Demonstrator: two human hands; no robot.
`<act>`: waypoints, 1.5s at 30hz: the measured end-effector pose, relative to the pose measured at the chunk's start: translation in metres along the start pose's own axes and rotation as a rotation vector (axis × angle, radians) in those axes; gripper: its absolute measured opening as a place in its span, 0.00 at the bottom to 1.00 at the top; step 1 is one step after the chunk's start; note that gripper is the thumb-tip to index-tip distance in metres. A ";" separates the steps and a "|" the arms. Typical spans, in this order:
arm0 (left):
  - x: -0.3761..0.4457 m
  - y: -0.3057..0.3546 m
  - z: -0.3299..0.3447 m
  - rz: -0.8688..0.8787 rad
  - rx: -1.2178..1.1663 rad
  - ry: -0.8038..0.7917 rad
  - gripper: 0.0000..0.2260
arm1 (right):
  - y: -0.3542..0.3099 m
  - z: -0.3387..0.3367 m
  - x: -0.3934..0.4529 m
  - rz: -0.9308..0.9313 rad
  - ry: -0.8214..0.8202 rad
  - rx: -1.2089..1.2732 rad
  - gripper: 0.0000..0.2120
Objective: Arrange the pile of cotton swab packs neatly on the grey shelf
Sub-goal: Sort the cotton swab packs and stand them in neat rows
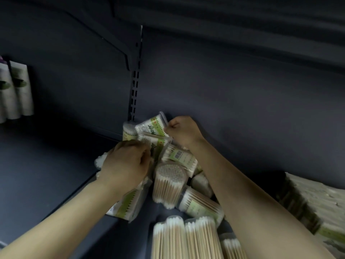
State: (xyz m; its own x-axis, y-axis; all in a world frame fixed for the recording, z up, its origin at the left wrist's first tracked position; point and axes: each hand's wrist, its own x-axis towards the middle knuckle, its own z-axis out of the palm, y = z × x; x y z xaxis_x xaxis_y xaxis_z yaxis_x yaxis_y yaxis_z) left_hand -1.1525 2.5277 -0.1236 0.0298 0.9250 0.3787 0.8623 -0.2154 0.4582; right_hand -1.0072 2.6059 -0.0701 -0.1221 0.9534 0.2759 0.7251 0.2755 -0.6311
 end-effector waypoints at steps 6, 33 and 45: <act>-0.001 0.003 0.000 -0.004 0.008 -0.017 0.21 | 0.001 0.001 -0.002 -0.016 -0.019 0.057 0.07; -0.005 0.085 0.016 0.147 -0.215 0.038 0.11 | 0.049 -0.111 -0.057 -0.064 0.200 -0.027 0.06; -0.021 0.150 0.043 0.265 -0.054 -0.019 0.15 | 0.089 -0.165 -0.127 -0.002 0.141 0.191 0.09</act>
State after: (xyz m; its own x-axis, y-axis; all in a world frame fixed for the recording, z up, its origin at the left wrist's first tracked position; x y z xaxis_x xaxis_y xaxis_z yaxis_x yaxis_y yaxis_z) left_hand -1.0023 2.4897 -0.0973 0.2610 0.8398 0.4760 0.7948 -0.4669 0.3878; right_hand -0.8148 2.4891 -0.0416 -0.0181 0.9298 0.3677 0.5819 0.3088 -0.7523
